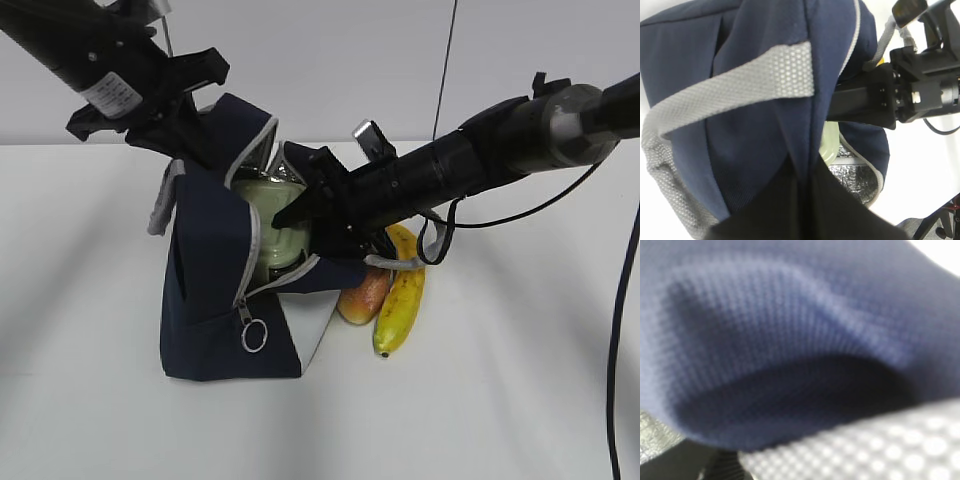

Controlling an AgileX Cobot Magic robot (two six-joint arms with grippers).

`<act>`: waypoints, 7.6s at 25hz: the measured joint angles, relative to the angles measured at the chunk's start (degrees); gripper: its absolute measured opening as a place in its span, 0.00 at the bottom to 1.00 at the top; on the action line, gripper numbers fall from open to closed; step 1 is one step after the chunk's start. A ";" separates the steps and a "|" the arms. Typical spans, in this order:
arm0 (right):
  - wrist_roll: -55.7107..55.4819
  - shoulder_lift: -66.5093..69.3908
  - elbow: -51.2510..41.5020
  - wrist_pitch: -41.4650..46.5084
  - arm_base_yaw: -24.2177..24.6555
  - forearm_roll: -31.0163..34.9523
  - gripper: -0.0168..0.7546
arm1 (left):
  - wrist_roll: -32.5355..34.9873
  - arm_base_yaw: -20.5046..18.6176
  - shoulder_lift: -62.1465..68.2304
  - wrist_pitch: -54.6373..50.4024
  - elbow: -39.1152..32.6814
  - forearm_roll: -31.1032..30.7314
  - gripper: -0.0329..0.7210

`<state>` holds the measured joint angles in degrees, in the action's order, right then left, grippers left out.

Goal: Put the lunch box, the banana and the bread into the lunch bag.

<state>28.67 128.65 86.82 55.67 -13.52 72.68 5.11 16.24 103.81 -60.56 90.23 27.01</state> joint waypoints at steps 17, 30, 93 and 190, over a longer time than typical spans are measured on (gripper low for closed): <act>0.10 0.00 0.45 3.01 -0.22 -0.40 0.61 | 0.00 0.00 0.00 -1.08 0.00 0.00 0.04; -0.69 -14.11 -0.11 11.02 -0.22 -11.49 0.60 | 0.00 0.00 0.00 -1.53 0.00 -0.29 0.04; -14.64 -14.11 -15.89 -20.88 2.90 -34.63 0.60 | 0.05 0.00 0.00 -1.81 0.00 -1.72 0.04; -12.48 -15.30 -2.79 -7.93 -4.60 -13.13 0.46 | 0.05 0.00 0.00 -1.75 0.00 -2.53 0.04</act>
<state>16.18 113.36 84.04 47.74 -18.12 59.55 5.16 16.24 103.81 -62.30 90.23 24.48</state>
